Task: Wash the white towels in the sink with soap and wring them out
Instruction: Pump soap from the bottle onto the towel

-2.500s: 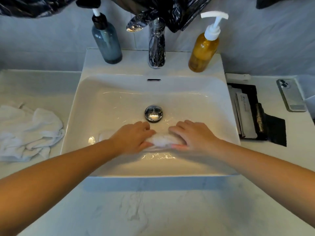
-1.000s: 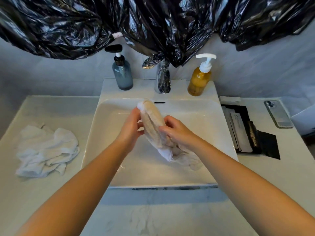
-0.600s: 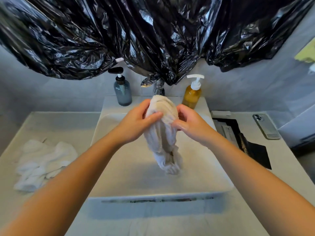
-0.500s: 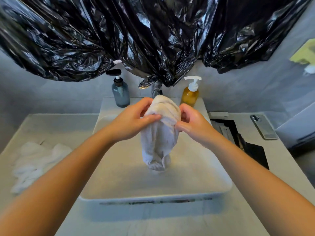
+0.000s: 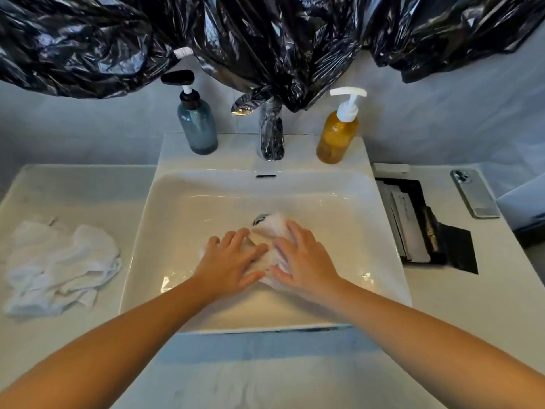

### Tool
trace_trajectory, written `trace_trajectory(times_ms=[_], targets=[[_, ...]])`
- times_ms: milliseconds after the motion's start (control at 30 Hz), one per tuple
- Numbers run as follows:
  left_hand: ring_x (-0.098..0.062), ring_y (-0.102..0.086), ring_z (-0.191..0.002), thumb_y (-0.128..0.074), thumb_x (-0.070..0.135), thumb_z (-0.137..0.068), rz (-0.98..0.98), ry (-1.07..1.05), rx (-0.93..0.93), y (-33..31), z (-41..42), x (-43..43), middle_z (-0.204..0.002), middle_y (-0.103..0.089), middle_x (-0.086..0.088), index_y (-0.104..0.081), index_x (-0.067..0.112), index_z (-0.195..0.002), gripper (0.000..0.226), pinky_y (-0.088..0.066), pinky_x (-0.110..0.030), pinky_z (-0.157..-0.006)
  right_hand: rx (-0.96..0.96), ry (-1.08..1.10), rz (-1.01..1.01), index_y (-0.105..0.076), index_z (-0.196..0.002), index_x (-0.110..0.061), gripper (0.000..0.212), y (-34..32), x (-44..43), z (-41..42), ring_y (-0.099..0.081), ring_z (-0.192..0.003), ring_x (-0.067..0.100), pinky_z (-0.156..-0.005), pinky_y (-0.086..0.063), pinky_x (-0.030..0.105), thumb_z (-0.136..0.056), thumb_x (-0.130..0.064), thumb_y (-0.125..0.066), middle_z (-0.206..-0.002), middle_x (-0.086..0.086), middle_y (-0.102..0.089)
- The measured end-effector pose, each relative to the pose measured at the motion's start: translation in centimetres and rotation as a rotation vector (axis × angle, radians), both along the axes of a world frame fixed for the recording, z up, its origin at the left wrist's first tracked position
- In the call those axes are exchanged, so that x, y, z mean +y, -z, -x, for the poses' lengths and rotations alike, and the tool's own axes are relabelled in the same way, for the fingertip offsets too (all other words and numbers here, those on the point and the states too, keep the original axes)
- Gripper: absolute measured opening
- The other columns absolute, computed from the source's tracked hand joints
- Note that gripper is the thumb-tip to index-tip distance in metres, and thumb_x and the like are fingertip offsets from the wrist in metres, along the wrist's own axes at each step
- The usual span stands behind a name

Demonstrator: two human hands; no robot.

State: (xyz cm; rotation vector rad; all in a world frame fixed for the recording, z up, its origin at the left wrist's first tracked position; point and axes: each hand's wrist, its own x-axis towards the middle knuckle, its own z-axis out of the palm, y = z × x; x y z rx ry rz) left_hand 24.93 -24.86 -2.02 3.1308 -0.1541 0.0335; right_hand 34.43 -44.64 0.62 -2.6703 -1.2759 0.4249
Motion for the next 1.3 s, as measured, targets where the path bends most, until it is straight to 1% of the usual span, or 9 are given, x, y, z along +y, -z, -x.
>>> trace_trajectory(times_ms=[167,400,467,567,667,800,933,1100,1300], targets=[[-0.030,-0.059,-0.076,-0.037,0.054,-0.088,0.003,-0.130,-0.036,2.3,-1.9,-0.5,-0.101,-0.060,-0.009,-0.055,0.015,-0.128,0.059,-0.046,-0.037,-0.057,-0.102,0.152,-0.088,-0.039,-0.136,-0.025,0.053,3.6,2.8,-1.2,-0.059,-0.086,0.028,-0.051,-0.042,0.029,-0.092,-0.055,-0.035,-0.124,0.013,-0.047],[-0.025,-0.053,-0.049,-0.038,0.038,-0.094,0.233,0.033,-0.132,2.0,-2.4,0.1,-0.070,-0.057,-0.004,-0.058,0.013,-0.100,0.032,-0.035,-0.027,-0.048,-0.060,0.116,-0.285,-0.051,-0.112,-0.026,0.023,3.2,1.9,-1.7,-0.047,-0.054,0.018,-0.042,-0.023,0.018,-0.097,-0.039,-0.038,-0.106,0.008,-0.050],[-0.021,-0.053,-0.059,-0.043,0.047,-0.091,0.384,0.151,-0.080,1.1,-1.4,0.6,-0.077,-0.059,0.000,-0.048,0.022,-0.096,0.026,-0.033,-0.026,-0.057,0.066,0.062,-0.280,-0.046,-0.115,-0.032,0.026,1.9,0.4,-1.0,-0.046,-0.058,0.015,-0.047,-0.029,0.023,-0.098,-0.044,-0.031,-0.110,0.002,-0.048],[-0.019,-0.051,-0.106,-0.052,0.067,-0.080,0.378,0.174,-0.027,0.4,1.5,1.3,-0.123,-0.056,-0.003,-0.048,0.023,-0.122,0.061,-0.039,-0.033,-0.090,0.304,-0.003,-0.217,-0.045,-0.138,-0.037,0.041,0.5,-2.3,-0.3,-0.058,-0.090,0.013,-0.074,-0.041,0.027,-0.100,-0.040,-0.029,-0.125,-0.009,-0.053],[-0.017,-0.032,-0.139,-0.052,0.078,-0.076,0.480,0.092,0.166,0.0,2.5,1.6,-0.162,-0.020,0.003,-0.022,0.028,-0.152,0.097,-0.032,-0.034,-0.110,0.413,-0.101,-0.229,-0.049,-0.144,-0.028,0.044,0.5,-2.5,-1.1,-0.052,-0.117,0.014,-0.096,-0.037,0.025,-0.102,-0.029,-0.035,-0.132,-0.004,-0.060],[-0.017,-0.056,-0.115,-0.055,0.071,-0.070,0.544,-0.007,0.311,-0.6,0.4,0.6,-0.146,-0.038,0.010,-0.015,0.034,-0.154,0.100,-0.048,-0.036,-0.091,0.467,-0.127,-0.196,-0.047,-0.146,-0.032,0.042,0.4,-1.3,-2.0,-0.041,-0.132,0.014,-0.111,-0.034,0.037,-0.106,-0.026,-0.036,-0.146,-0.003,-0.048],[-0.018,-0.057,-0.085,-0.053,0.065,-0.076,0.518,0.042,0.083,-0.6,1.8,0.9,-0.117,-0.050,0.002,-0.050,0.020,-0.131,0.072,-0.048,-0.032,-0.068,0.511,-0.008,-0.157,-0.031,-0.152,-0.034,0.049,-0.7,-2.1,0.1,-0.029,-0.143,0.014,-0.116,-0.030,0.036,-0.104,-0.037,-0.041,-0.157,-0.006,-0.025],[-0.022,-0.053,-0.115,-0.047,0.058,-0.087,0.336,0.217,0.083,1.1,1.4,0.8,-0.160,-0.027,-0.006,-0.031,0.015,-0.151,0.079,-0.048,-0.037,-0.083,0.099,-0.048,-0.026,-0.017,-0.154,-0.017,0.072,2.2,0.1,2.0,-0.047,-0.110,0.023,-0.090,-0.044,0.041,-0.095,-0.057,-0.028,-0.132,0.004,-0.043],[-0.025,-0.060,-0.070,-0.043,0.043,-0.089,0.280,0.147,0.055,2.1,-0.7,-0.3,-0.121,-0.055,-0.012,-0.043,0.007,-0.133,0.058,-0.048,-0.033,-0.052,-0.121,-0.039,-0.221,-0.061,-0.112,-0.009,0.046,5.1,1.5,0.7,-0.059,-0.065,0.025,-0.051,-0.038,0.029,-0.095,-0.042,-0.035,-0.088,0.007,-0.062]])
